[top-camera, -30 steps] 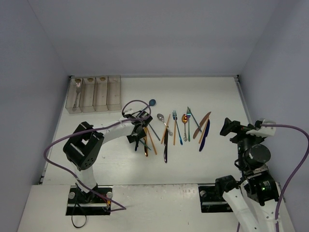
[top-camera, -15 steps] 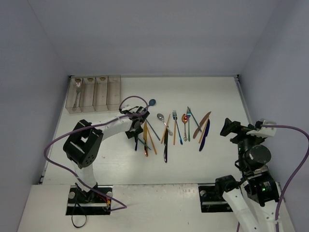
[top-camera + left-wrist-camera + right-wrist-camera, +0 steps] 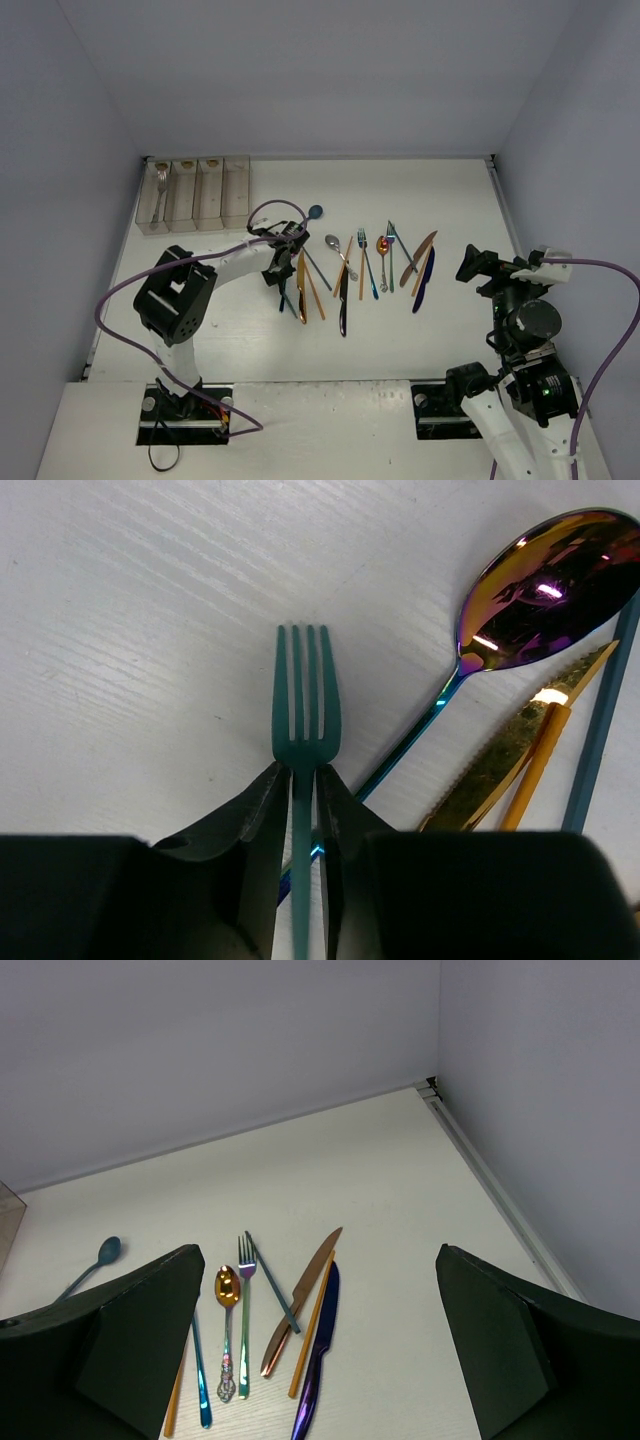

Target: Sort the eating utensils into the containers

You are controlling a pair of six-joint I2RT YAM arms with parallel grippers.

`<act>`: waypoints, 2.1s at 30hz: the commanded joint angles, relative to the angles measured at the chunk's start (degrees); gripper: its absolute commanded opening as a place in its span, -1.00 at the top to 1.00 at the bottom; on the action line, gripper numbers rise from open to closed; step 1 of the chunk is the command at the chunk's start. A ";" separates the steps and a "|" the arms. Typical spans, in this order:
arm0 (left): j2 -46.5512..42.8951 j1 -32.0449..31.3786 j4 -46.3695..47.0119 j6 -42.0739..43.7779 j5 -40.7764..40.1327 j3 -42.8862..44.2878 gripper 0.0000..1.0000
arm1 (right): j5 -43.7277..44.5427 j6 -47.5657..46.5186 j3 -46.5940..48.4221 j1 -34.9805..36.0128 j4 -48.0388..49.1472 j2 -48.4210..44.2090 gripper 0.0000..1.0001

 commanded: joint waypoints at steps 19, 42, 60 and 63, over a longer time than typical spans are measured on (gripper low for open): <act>-14.43 32.20 7.98 56.58 8.80 18.19 1.00 | -1.18 -0.36 2.98 0.18 3.35 3.23 -1.00; 17.05 51.49 25.00 78.34 21.77 41.59 1.00 | -13.93 2.28 5.02 0.18 3.18 10.88 -1.00; 17.37 52.98 28.27 73.53 25.28 38.98 0.31 | -14.72 2.37 5.71 0.18 3.18 12.09 -1.00; 15.43 52.98 28.89 72.40 26.09 37.87 0.28 | -14.90 2.36 5.79 0.18 3.18 11.67 -1.00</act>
